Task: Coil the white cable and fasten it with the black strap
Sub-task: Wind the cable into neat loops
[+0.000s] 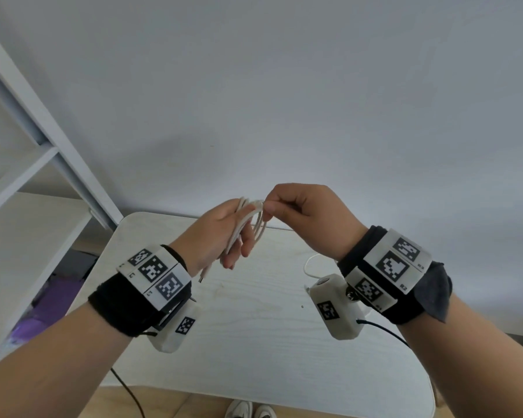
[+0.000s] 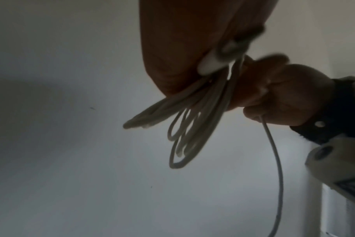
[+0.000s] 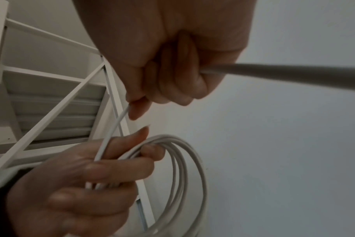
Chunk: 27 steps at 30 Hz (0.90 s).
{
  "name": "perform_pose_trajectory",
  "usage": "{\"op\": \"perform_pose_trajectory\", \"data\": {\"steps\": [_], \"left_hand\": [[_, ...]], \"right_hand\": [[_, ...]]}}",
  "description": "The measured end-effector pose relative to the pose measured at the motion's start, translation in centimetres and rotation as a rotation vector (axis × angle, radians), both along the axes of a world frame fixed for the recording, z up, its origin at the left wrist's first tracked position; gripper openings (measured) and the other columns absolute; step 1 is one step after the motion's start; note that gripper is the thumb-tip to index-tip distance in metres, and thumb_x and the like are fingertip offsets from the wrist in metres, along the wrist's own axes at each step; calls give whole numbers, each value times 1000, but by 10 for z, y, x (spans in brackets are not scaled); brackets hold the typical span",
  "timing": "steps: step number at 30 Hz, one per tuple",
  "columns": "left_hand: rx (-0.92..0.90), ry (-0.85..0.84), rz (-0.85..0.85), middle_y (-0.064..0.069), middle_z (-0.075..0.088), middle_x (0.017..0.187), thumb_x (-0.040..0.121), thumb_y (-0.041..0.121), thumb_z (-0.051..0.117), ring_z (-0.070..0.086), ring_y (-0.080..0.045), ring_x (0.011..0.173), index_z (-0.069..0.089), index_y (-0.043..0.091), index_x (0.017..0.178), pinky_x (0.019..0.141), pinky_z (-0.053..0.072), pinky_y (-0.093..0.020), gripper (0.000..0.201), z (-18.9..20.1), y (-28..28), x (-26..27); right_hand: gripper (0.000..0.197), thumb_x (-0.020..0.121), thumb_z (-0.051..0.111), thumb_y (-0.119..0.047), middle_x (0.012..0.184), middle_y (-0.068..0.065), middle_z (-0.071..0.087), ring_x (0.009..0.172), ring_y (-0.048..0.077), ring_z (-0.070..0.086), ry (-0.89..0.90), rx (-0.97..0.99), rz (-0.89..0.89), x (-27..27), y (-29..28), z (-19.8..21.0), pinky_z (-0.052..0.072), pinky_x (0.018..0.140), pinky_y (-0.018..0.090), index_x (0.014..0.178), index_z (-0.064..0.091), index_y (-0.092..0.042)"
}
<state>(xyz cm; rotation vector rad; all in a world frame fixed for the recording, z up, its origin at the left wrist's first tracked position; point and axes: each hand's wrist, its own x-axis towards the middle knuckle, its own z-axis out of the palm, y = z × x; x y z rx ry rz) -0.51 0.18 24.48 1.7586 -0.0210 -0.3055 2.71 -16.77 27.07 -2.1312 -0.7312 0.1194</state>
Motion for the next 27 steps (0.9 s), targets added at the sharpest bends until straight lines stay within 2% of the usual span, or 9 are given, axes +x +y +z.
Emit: {"op": "perform_pose_trajectory", "data": {"steps": [2, 4, 7, 9, 12, 15, 18, 22, 27], "left_hand": [[-33, -19, -7, 0, 44, 46, 98, 38, 36, 29, -13, 31, 47, 0, 86, 40, 32, -25, 41, -3, -2, -3], [-74, -18, -10, 3, 37, 43, 98, 41, 30, 24, -11, 32, 44, 6, 79, 40, 27, -26, 42, -4, -3, -6], [-123, -5, -43, 6, 32, 44, 91, 54, 23, 21, -9, 34, 46, 9, 80, 39, 22, -25, 52, -2, -5, -8], [-130, 1, -66, 5, 31, 45, 85, 59, 25, 20, -8, 34, 47, 8, 82, 38, 21, -23, 56, 0, -5, -10], [-109, -8, -64, 2, 29, 48, 82, 58, 35, 20, -8, 34, 46, 9, 83, 37, 23, -19, 50, 2, -3, -11], [-120, 5, -59, 1, 29, 49, 81, 53, 43, 21, -7, 34, 47, 8, 82, 37, 22, -18, 46, 4, -2, -9], [-112, 12, -80, 2, 31, 45, 84, 50, 44, 20, -8, 34, 49, 7, 79, 37, 20, -19, 43, 4, 0, -8], [-162, 35, -111, 4, 32, 40, 88, 46, 46, 18, -9, 32, 50, 9, 76, 36, 19, -17, 40, 4, 2, -10], [-339, 80, -128, 7, 25, 39, 90, 45, 46, 14, -7, 31, 42, 14, 69, 35, 17, -15, 38, 5, -1, -9]], "right_hand": [[20, 91, 54, -23, 69, 16, 64, 54, 11, 43, -8, -4, -14, 1, -1, -2, 36, 55, 18, 74, 64, -22], [21, 91, 53, -22, 68, 14, 63, 54, 9, 42, -14, -6, -28, 1, 0, -4, 35, 55, 17, 73, 63, -24], [21, 91, 53, -22, 67, 14, 62, 53, 9, 40, -18, -16, -52, 2, 1, -6, 35, 54, 17, 72, 62, -25], [21, 91, 53, -22, 63, 4, 62, 54, 9, 44, -19, -9, -71, 3, 1, -6, 37, 56, 17, 73, 64, -23], [21, 90, 55, -22, 55, -16, 56, 54, 5, 48, -30, 8, -100, 5, 2, -6, 38, 55, 11, 77, 67, -11], [23, 89, 58, -25, 43, -12, 48, 46, 3, 43, -57, 11, -125, 8, 0, -7, 34, 49, 11, 76, 68, -7], [23, 83, 64, -31, 46, -9, 40, 43, 5, 39, -72, 18, -161, 11, -1, -11, 33, 47, 11, 74, 61, -11], [30, 73, 71, -41, 48, -10, 42, 39, 4, 38, 27, 43, -215, 18, -8, -14, 32, 44, 10, 71, 52, -18], [34, 78, 62, -47, 49, -11, 40, 39, 2, 35, 115, 12, -187, 23, -10, -22, 29, 45, 10, 65, 52, -18]]}}
